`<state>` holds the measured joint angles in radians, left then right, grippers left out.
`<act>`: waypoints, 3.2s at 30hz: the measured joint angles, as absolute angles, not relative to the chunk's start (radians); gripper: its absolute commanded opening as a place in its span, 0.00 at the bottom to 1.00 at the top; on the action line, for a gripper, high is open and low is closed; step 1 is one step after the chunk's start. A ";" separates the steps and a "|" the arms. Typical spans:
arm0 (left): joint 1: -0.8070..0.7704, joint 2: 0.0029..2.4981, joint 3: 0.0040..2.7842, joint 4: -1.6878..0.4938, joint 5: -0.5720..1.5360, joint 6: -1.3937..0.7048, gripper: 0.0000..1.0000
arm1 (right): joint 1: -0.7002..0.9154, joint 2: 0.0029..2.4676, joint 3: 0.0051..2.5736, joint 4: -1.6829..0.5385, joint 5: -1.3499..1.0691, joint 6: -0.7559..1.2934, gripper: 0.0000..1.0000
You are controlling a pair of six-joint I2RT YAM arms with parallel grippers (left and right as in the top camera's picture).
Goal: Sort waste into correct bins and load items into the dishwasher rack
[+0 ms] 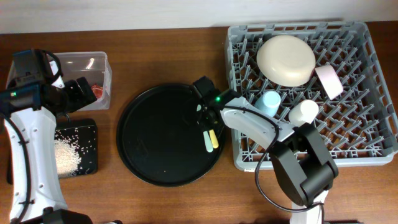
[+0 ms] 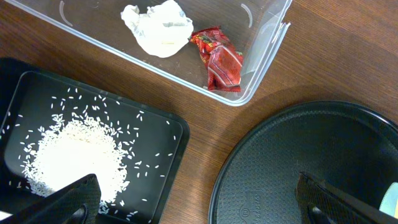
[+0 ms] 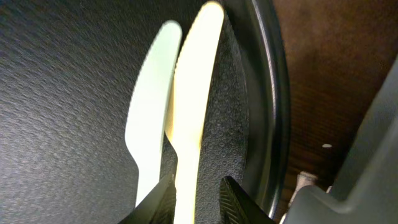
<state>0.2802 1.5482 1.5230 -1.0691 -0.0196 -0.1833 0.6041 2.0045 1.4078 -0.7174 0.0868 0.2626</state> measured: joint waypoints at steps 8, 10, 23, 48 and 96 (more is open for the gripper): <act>0.280 1.548 1.523 -1.069 -0.020 -0.183 0.99 | 0.604 2.068 1.410 -0.702 0.086 0.262 0.28; 0.280 1.548 1.523 -1.069 -0.020 -0.183 0.99 | 0.604 2.068 1.410 -0.704 0.086 0.262 0.04; 0.280 1.548 1.523 -1.069 -0.020 -0.183 0.99 | 0.604 2.059 1.425 -0.756 0.082 0.272 0.04; 0.280 1.548 1.523 -1.068 -0.020 -0.183 0.99 | 0.560 1.807 1.566 -1.023 -0.128 0.266 0.25; 0.280 1.548 1.523 -1.069 -0.020 -0.183 0.99 | 0.620 1.942 1.184 -0.463 0.036 0.236 0.13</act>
